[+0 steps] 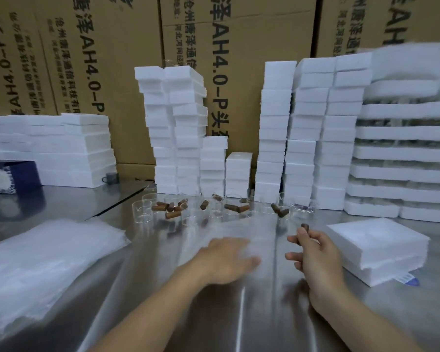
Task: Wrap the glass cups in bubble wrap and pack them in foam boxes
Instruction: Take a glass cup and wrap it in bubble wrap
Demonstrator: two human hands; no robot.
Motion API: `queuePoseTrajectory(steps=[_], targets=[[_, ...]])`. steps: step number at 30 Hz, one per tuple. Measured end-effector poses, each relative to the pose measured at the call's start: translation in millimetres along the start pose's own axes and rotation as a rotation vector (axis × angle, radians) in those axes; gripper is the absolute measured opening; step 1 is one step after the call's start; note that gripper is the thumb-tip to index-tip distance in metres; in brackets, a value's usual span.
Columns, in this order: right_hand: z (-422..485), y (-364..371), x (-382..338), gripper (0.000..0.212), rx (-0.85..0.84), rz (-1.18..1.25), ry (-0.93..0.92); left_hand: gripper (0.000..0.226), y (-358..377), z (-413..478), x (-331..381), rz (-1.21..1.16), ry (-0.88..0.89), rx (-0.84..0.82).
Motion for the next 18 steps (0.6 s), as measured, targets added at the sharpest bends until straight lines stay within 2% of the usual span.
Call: queuePoseTrajectory(steps=[1,2,5,7,11,15,18], targets=[[1.0,-1.7,-1.1,0.014,0.012,0.001,-0.007,0.077,11.3,0.0,1.2,0.115,0.017,-0.063],[2.0,-3.1,-1.9,0.014,0.019,-0.001,-0.013,0.075,13.2,0.0,2.2,0.17,0.021,-0.041],[3.5,-4.8,-3.4,0.017,0.028,-0.004,-0.022,0.065,-9.5,-0.5,6.9,0.045,-0.039,0.249],[2.4,-3.7,-2.7,0.017,0.029,-0.005,-0.015,0.054,-14.1,0.4,13.4,-0.02,-0.016,0.357],[-1.0,-1.2,0.6,0.015,0.022,-0.009,-0.008,0.045,5.3,3.6,32.7,0.123,0.095,0.261],[-1.4,0.2,-2.1,0.014,-0.004,-0.041,-0.031,0.023,-2.6,7.5,30.2,0.087,0.065,0.393],[-2.2,3.8,-5.1,0.012,-0.06,-0.09,-0.074,0.016,-7.7,6.5,16.5,-0.077,-0.035,0.469]])
Point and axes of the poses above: each hand's wrist, its own z-axis towards the middle knuckle, its own y-axis out of the palm, x = y × z, the point moved 7 cm from there along z, towards the middle knuckle, and after that the axes turned 13 degrees about z, right-handed, at the moved point
